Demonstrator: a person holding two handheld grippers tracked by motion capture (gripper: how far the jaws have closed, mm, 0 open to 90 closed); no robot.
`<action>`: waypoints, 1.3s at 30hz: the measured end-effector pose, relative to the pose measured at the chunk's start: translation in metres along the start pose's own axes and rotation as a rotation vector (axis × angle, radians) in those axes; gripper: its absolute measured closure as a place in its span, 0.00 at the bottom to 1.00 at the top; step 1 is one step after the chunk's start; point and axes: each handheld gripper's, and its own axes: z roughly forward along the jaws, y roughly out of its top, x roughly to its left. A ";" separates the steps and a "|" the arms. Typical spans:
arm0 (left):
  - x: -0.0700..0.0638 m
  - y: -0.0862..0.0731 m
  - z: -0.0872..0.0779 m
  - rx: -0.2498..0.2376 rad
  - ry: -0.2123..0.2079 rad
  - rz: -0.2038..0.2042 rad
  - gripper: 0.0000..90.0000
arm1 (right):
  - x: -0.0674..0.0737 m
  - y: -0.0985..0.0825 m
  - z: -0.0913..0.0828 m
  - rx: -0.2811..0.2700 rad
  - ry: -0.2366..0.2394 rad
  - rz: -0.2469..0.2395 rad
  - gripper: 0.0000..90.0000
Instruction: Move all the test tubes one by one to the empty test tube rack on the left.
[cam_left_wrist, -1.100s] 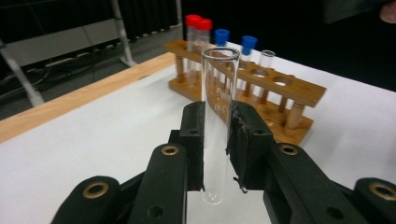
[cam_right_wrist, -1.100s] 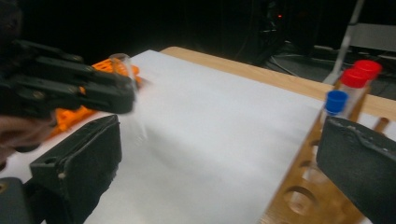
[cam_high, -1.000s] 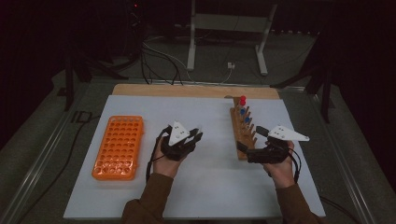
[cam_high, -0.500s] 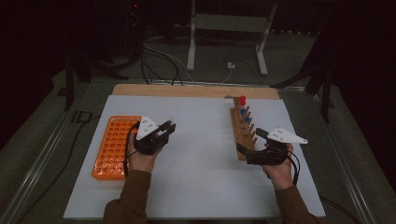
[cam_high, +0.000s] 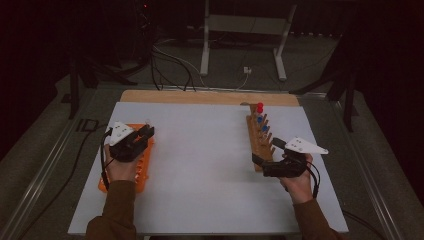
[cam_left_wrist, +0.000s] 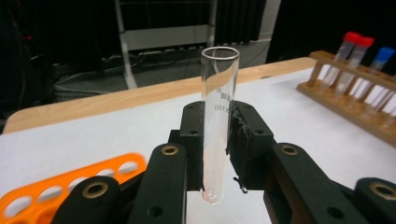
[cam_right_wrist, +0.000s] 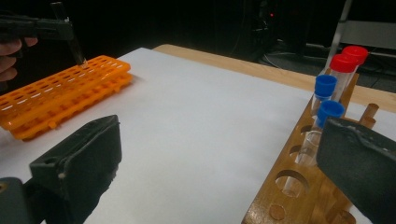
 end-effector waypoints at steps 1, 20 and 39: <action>0.002 -0.002 0.000 0.003 0.006 -0.003 0.85 | 0.000 0.000 0.000 0.000 0.000 0.000 0.01; 0.026 -0.030 -0.004 0.109 0.103 -0.032 0.85 | 0.001 -0.001 0.002 0.006 0.010 -0.006 0.01; 0.018 -0.039 0.001 0.291 0.119 0.001 0.85 | 0.003 -0.002 0.003 0.019 0.020 -0.016 0.01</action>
